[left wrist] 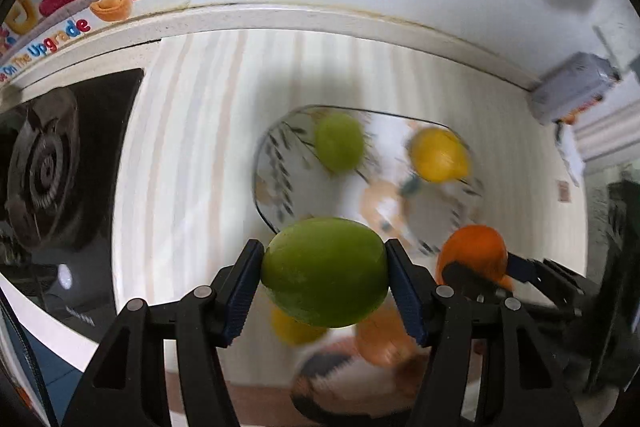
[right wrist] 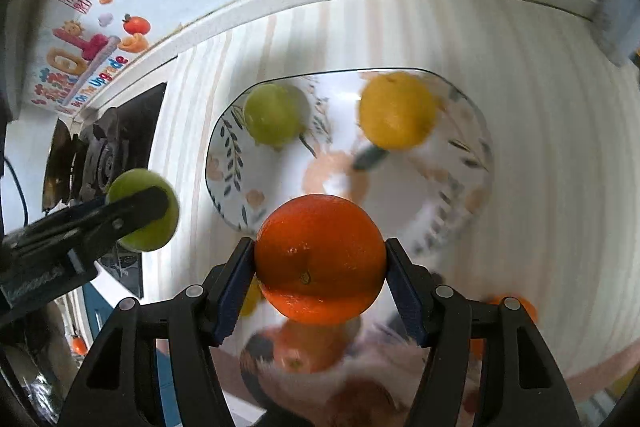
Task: Organize fruits
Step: 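Carry the green apple and orange onto the plate and release both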
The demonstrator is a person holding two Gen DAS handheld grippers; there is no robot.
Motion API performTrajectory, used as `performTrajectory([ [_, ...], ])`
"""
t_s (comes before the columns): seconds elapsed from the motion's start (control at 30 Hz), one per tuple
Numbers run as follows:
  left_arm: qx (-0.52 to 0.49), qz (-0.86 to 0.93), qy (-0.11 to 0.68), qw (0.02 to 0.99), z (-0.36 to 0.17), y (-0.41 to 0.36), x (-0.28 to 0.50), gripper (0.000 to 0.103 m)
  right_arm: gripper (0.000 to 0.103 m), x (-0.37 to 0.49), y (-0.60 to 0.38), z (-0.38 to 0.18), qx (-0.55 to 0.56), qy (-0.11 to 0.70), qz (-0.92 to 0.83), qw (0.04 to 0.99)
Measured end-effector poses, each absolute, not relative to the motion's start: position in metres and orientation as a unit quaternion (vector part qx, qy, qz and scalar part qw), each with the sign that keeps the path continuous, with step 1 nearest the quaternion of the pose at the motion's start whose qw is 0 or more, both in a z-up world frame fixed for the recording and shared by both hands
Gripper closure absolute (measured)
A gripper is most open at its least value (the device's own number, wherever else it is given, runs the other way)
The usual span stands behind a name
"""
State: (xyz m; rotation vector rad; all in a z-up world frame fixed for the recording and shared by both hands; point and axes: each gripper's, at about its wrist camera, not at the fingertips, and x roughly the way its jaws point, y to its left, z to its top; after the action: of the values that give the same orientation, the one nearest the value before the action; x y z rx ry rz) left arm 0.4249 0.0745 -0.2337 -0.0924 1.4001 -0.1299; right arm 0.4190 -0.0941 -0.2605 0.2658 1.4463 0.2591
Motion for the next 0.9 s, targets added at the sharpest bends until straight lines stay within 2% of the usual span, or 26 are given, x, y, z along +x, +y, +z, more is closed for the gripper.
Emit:
performTrajectory([
  [0.3, -0.095, -0.042, 0.704, 0.703, -0.307, 0.095, 0.474, 0.044, 0.036, 0.453, -0.049, -0.318, 0.098, 0.674, 0.141, 0.718],
  [0.77, -0.088, -0.029, 0.729, 0.678, -0.335, 0.087, 0.482, 0.044, 0.035, 0.463, -0.040, -0.339, 0.109, 0.692, 0.154, 0.697],
  [0.83, -0.091, -0.028, 0.728, 0.679, -0.333, 0.086, 0.480, 0.043, 0.023, 0.462, -0.040, -0.336, 0.100, 0.692, 0.147, 0.699],
  [0.9, -0.096, -0.031, 0.726, 0.680, -0.332, 0.087, 0.479, 0.042, 0.020, 0.462, -0.041, -0.332, 0.100, 0.693, 0.144, 0.699],
])
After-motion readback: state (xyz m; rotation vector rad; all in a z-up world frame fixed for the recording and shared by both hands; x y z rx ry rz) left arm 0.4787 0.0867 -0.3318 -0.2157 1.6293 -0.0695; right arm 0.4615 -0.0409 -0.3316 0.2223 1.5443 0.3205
